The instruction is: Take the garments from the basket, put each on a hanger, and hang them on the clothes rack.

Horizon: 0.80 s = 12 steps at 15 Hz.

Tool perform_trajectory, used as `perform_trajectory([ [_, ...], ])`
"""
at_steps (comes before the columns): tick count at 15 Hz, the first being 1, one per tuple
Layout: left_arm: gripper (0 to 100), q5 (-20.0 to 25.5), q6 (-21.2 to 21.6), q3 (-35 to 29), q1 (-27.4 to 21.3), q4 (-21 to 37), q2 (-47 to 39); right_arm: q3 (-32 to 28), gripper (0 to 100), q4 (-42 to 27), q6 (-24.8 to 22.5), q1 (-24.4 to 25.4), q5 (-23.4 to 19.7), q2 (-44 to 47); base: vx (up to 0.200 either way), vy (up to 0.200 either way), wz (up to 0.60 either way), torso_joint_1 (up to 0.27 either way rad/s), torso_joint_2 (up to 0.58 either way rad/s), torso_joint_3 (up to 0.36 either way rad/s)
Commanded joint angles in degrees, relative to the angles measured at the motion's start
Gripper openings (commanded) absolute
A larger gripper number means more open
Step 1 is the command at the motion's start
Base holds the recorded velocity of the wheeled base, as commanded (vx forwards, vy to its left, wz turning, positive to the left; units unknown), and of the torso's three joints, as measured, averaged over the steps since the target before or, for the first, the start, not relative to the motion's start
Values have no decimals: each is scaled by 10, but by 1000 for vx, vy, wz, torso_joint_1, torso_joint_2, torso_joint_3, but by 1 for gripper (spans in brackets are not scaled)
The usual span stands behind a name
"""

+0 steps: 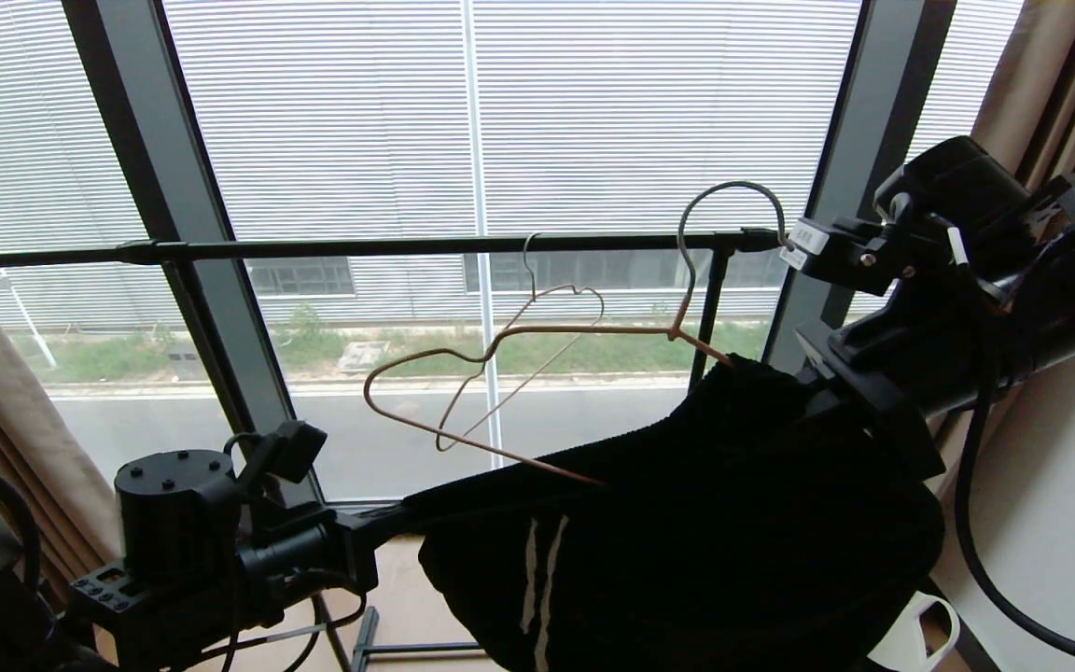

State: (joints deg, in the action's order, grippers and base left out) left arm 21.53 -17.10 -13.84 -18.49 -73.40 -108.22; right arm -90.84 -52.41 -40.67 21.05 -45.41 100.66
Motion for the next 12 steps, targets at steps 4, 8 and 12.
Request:
perform_trajectory([
  [4, 0, 0, 8, -22, 19, 0, -2, 55, 0, -1, 0, -8, 23, -14, 0, 0, 0, 0, 0, 0],
  [8, 0, 0, 16, -22, 21, 0, -2, 81, 0, 0, 0, 7, 57, -9, 0, 0, 0, 0, 0, 0],
  [12, 0, -1, 17, -25, 28, 0, -6, 111, 0, 1, 0, 7, 58, -8, 0, 0, 0, 0, 0, 0],
])
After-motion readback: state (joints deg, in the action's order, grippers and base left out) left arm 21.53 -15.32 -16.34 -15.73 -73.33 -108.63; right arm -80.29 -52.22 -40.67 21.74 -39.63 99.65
